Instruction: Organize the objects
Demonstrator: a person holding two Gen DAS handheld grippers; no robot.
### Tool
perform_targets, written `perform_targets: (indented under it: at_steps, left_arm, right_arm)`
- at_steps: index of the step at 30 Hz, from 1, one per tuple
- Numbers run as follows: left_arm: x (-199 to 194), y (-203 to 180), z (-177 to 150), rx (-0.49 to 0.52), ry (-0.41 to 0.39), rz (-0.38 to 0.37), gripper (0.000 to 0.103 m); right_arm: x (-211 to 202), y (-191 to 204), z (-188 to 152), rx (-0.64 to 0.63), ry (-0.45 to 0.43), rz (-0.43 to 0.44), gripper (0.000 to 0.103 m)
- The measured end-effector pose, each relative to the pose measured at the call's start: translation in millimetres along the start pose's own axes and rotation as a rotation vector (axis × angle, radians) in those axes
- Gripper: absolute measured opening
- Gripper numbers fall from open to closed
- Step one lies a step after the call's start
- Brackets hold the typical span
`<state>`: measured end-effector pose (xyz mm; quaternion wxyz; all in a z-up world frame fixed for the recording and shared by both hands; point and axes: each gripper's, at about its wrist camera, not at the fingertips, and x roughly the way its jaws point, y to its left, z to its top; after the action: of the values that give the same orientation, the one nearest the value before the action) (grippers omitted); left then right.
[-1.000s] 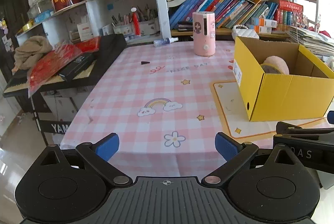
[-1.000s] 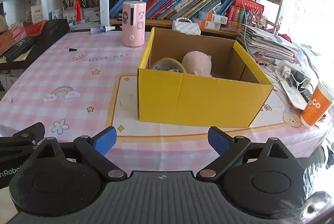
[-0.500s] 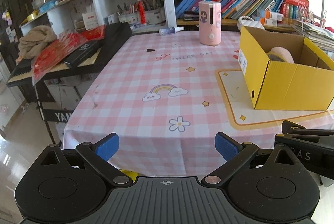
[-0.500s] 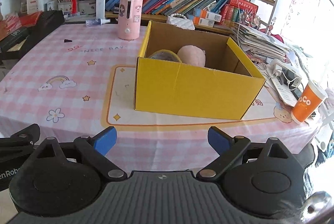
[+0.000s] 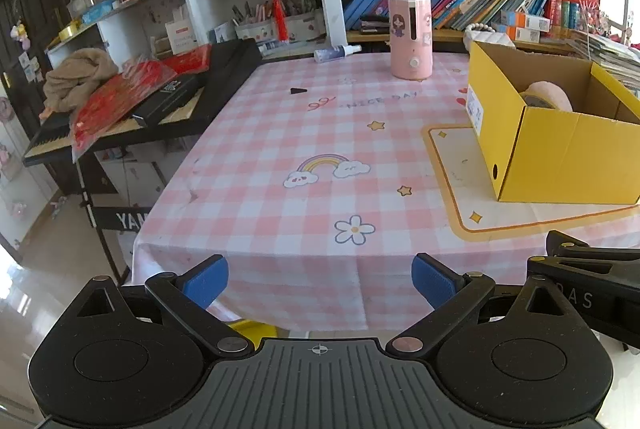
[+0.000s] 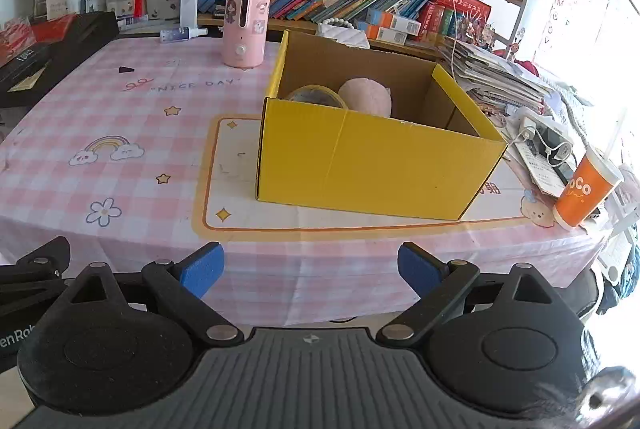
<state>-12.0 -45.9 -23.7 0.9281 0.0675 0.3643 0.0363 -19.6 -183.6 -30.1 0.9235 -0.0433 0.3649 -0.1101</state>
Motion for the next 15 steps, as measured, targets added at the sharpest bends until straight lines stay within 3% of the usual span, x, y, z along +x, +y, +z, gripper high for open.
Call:
perform_targets:
  at_steps: [15]
  left_arm:
    - [3.4, 3.2, 2.0, -0.004, 0.013, 0.002, 0.099]
  right_arm:
    - [2.4, 2.7, 1.7, -0.001, 0.007, 0.002, 0.094]
